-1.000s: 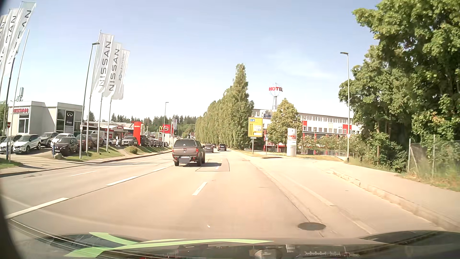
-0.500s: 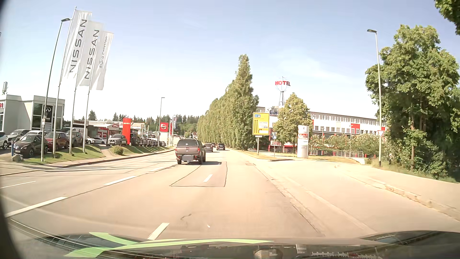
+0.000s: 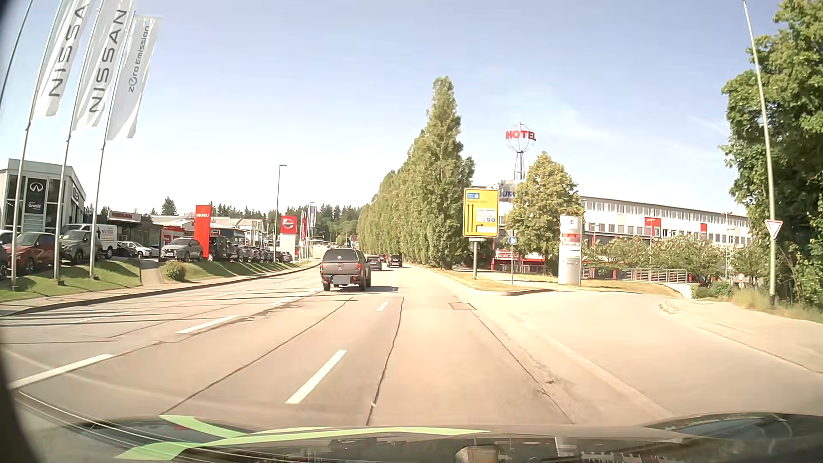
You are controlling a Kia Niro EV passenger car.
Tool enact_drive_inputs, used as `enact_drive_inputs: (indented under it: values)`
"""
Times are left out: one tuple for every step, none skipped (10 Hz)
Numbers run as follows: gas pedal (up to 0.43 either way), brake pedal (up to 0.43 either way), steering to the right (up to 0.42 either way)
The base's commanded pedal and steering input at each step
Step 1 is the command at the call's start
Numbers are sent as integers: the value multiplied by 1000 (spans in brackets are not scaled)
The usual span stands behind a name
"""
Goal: Follow the waypoints while adhering to traffic rules and regulations
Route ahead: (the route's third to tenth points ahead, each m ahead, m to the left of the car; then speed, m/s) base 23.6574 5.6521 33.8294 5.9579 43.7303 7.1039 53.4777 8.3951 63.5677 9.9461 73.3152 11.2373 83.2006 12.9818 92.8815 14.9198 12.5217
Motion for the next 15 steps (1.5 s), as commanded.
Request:
enact_drive_inputs:
  values:
    - [98, 0, -14]
    - [98, 0, -14]
    - [98, 0, -14]
    - [98, 0, -14]
    - [98, 0, -14]
    - [98, 0, -14]
    - [98, 0, -14]
    - [98, 0, -14]
    - [98, 0, -14]
    - [98, 0, -14]
    - [98, 0, -14]
    - [98, 0, -14]
    - [98, 0, -14]
    - [98, 0, -14]
    - [98, 0, -13]
